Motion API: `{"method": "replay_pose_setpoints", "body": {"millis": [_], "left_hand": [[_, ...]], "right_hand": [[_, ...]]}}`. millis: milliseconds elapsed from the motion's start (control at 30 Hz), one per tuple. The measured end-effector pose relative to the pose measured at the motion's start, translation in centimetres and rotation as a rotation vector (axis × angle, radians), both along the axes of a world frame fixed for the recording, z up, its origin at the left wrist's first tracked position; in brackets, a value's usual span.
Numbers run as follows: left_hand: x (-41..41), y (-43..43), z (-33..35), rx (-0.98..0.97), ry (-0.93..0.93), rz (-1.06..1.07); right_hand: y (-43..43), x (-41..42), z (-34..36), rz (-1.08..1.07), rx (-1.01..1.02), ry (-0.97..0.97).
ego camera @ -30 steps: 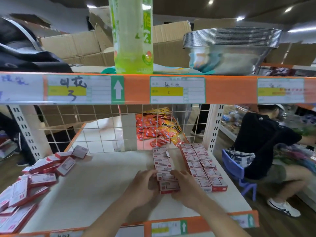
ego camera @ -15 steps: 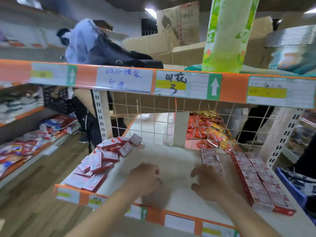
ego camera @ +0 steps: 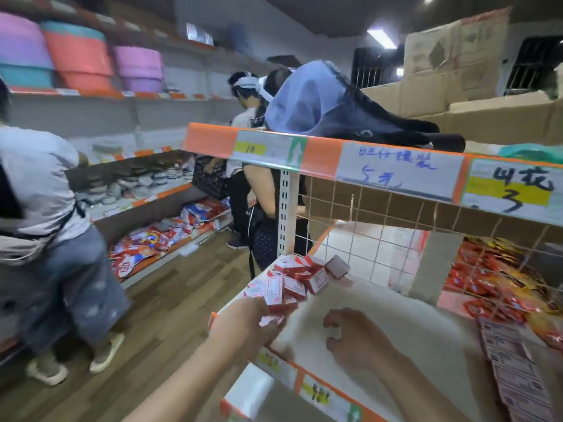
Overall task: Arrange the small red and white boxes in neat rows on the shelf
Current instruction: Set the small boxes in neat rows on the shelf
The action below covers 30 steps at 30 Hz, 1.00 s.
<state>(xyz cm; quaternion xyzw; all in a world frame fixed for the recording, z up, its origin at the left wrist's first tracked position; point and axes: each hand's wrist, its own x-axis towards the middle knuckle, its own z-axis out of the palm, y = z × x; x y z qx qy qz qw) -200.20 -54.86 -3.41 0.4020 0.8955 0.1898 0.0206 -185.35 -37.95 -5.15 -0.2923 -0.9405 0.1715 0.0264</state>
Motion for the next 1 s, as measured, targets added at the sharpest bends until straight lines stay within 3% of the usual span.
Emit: {"method": "replay_pose_setpoints", "body": {"millis": [300,567,733,867,1000], "left_hand": [[-2.7,2.4,0.0,0.009,-0.029,0.15],[-2.7,4.1,1.0,0.042,-0.103,0.092],[-4.4,3.7,0.4,0.059,-0.09,0.044],[-5.2,2.6,0.6,0.171,-0.04,-0.091],[-5.4,1.9,1.2,0.213,-0.052,-0.246]], "right_hand": [[1.1,-9.0,-0.2,0.091,0.049,0.337],[3.3,-12.0,-1.3,0.115,0.15,0.183],[3.9,-12.0,-0.9,0.145,0.153,0.199],[3.5,-10.5,0.2,0.135,0.096,0.241],[3.2,-6.8,0.5,0.056,0.067,0.156]]}}
